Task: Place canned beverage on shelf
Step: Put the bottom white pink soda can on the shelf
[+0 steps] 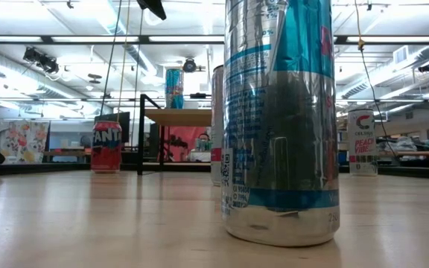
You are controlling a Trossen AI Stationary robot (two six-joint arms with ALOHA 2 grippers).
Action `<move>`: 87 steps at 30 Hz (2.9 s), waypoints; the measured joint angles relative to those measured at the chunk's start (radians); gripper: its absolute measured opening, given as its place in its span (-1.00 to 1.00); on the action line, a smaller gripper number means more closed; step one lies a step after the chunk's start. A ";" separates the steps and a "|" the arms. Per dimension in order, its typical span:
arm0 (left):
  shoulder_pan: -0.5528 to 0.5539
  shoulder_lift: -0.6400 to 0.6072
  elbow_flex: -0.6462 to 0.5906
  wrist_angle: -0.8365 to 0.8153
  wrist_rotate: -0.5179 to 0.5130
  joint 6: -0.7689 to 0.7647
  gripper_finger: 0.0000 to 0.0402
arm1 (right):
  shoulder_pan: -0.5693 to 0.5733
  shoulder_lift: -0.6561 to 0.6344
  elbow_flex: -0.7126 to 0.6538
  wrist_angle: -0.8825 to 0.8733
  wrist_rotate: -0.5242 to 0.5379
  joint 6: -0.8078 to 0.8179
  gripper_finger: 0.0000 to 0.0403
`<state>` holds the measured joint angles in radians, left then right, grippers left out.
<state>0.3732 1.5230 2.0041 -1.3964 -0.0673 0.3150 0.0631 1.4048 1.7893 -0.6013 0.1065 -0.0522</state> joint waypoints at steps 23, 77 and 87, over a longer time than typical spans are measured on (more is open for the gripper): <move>-0.071 -0.103 0.000 -0.099 0.019 -0.132 -0.96 | 0.059 0.001 -0.085 -0.218 -0.120 0.055 0.91; -0.092 -0.117 0.000 -0.123 0.019 -0.155 -0.96 | 0.070 0.000 -0.978 0.683 -0.010 0.087 0.91; -0.092 -0.117 0.000 -0.122 0.019 -0.155 -0.96 | 0.070 0.000 -1.046 0.806 0.026 0.096 0.90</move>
<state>0.2810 1.4055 2.0041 -1.5188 -0.0479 0.1600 0.1329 1.4048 0.7431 0.2051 0.1322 0.0434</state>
